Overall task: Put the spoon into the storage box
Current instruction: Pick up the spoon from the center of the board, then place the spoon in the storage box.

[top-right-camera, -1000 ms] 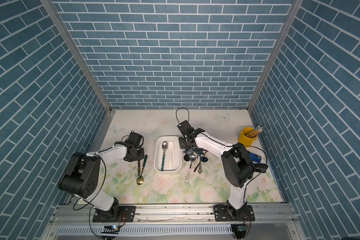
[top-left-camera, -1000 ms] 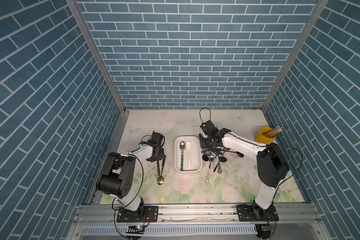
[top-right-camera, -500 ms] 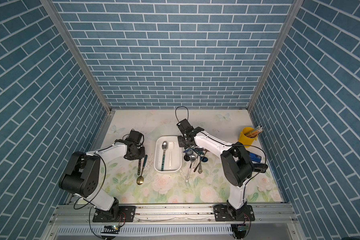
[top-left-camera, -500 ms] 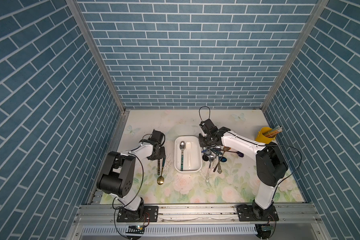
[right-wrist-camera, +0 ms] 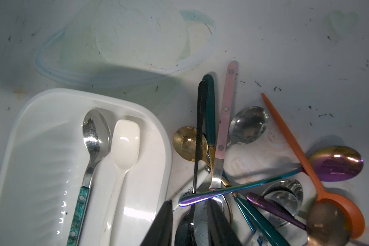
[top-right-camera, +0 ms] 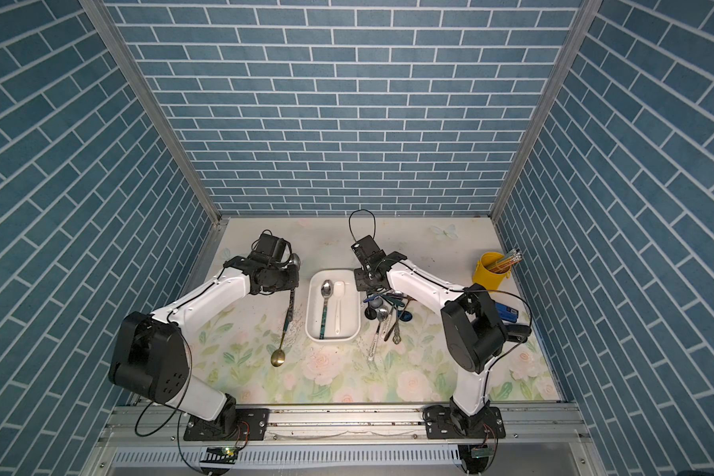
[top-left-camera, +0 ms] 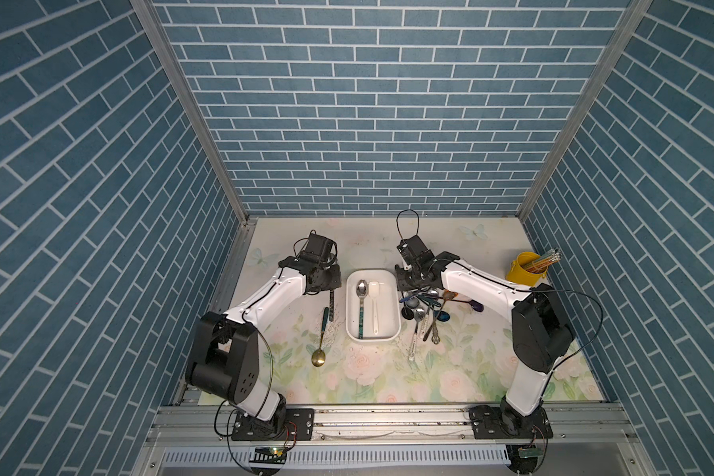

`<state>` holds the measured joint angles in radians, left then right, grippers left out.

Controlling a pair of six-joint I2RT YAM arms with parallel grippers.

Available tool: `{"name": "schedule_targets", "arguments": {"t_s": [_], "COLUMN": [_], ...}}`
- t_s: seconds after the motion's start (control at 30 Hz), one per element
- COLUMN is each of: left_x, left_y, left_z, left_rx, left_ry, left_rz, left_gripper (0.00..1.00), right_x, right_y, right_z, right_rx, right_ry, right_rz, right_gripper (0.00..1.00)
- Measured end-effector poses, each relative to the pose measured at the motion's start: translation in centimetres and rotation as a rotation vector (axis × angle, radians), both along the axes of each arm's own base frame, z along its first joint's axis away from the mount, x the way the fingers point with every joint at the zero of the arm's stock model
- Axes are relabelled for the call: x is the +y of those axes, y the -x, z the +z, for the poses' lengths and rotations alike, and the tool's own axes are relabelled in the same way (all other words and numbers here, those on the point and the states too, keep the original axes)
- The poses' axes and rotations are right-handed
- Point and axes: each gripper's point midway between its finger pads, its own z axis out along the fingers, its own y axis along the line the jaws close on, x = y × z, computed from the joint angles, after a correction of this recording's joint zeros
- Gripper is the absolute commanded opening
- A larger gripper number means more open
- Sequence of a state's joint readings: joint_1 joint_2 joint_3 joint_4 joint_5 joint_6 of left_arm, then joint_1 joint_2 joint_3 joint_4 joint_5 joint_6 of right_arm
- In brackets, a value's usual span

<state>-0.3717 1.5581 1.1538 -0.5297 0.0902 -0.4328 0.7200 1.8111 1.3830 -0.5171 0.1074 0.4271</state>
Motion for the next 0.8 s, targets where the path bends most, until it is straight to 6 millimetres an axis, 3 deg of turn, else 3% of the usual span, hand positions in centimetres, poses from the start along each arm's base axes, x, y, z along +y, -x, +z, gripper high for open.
{"name": "schedule_targets", "arguments": {"t_s": [0.17, 0.4, 0.8], "left_x": [-3.6, -6.5, -8.7], "left_y": [0.8, 1.4, 1.7], "left_z": [1.0, 0.1, -5.5], "left_rx": [-0.007, 0.022, 0.128], "left_ry": [0.055, 0.089, 0.066], "left_rz": [-0.067, -0.094, -0.109], "left_gripper": [0.06, 0.06, 0.06], "right_x": [-0.5, -2.2, -3.3], "right_y": [0.2, 1.5, 2.1], "right_z": [0.4, 0.5, 0.0], "right_rx": [-0.009, -0.015, -0.014], "right_ry": [-0.002, 0.014, 0.035], "right_rz": [-0.019, -0.039, -0.067], "right_gripper": [0.31, 0.31, 0.31]}}
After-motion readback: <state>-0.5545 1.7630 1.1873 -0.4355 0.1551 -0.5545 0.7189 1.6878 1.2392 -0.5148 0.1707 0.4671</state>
